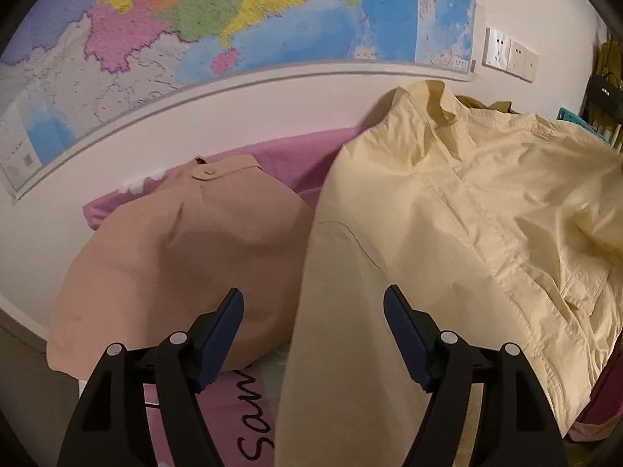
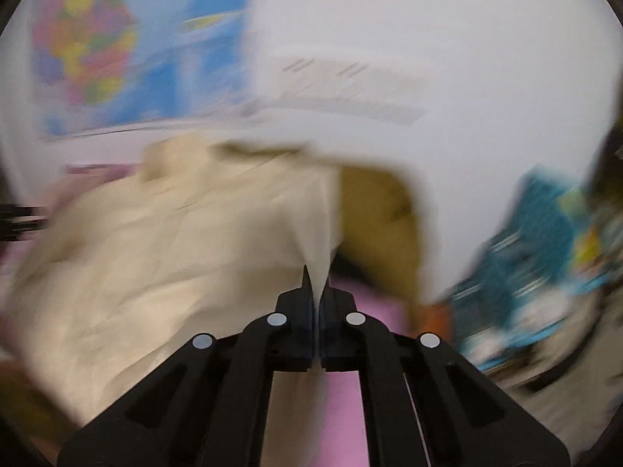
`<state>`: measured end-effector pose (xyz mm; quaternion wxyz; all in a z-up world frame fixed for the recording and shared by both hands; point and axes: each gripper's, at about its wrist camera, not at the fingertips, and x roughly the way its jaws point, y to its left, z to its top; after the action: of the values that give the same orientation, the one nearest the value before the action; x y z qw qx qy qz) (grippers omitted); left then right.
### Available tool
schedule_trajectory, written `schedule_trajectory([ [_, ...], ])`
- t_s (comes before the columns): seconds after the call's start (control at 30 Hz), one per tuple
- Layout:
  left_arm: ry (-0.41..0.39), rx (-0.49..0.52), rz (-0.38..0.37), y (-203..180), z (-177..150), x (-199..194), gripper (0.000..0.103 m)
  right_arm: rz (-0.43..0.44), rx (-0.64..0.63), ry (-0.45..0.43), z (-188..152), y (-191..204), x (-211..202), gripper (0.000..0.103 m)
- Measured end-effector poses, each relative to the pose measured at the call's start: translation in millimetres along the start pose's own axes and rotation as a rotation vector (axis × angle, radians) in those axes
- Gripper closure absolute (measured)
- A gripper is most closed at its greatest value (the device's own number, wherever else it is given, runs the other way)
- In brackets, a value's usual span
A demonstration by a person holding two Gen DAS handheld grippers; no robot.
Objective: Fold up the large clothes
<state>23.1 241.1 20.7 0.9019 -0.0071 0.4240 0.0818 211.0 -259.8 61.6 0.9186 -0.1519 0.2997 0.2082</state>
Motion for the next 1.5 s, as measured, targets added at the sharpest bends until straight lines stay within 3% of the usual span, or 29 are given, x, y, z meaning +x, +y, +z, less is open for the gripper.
schedule_trajectory([
  [0.1,0.003,-0.021,-0.007,7,-7,-3,0.030,-0.023,0.044,0.058,7,-20,36,0.100],
  [0.17,0.013,-0.027,-0.017,10,-18,-6,0.029,-0.090,0.015,0.130,-3,-15,70,0.100],
  [0.33,0.007,-0.076,-0.132,14,-63,-30,0.025,-0.036,0.181,0.210,-45,-26,115,0.089],
  [0.4,-0.022,-0.060,-0.174,7,-81,-44,0.019,-0.029,0.214,0.187,-50,-28,111,0.073],
  [0.47,-0.029,-0.029,-0.178,-5,-98,-53,0.011,-0.051,0.239,0.132,-50,-29,93,0.046],
  [0.63,0.060,0.005,-0.093,-21,-127,-35,0.011,-0.019,0.243,-0.017,-50,-24,44,0.046],
  [0.67,0.063,-0.020,-0.109,-20,-130,-31,0.018,0.024,0.230,-0.045,-51,-15,31,0.046],
  [0.7,0.049,-0.046,-0.117,-17,-132,-29,0.034,0.057,0.213,-0.058,-50,-9,22,0.046],
  [0.73,0.041,-0.064,-0.121,-13,-132,-29,0.043,0.082,0.194,-0.067,-50,-2,16,0.046],
  [0.8,0.018,-0.121,-0.135,-1,-126,-34,0.075,0.160,0.129,-0.080,-53,23,2,0.045],
  [0.9,-0.019,-0.137,-0.033,13,-104,-49,0.087,0.277,0.069,-0.079,-58,57,-7,0.045],
  [1.07,-0.093,-0.124,0.148,40,-36,-87,0.088,0.404,-0.008,-0.063,-59,106,-8,0.045],
  [1.13,-0.120,-0.027,0.326,29,-14,-89,0.076,0.427,-0.015,-0.046,-60,117,-3,0.045],
  [1.2,-0.120,0.085,0.511,13,-7,-75,0.059,0.454,-0.018,-0.019,-65,129,6,0.045],
  [1.3,-0.035,0.182,0.664,2,-15,-29,0.054,0.461,-0.041,0.017,-76,145,15,0.045],
  [1.33,-0.009,0.179,0.674,4,-19,-20,0.051,0.456,-0.042,0.025,-80,147,16,0.045],
  [1.43,0.025,0.003,0.467,24,-48,-22,0.048,0.442,-0.016,0.030,-91,136,13,0.045],
  [1.5,-0.052,-0.102,0.291,36,-64,-47,0.032,0.438,0.039,0.018,-101,115,4,0.045],
])
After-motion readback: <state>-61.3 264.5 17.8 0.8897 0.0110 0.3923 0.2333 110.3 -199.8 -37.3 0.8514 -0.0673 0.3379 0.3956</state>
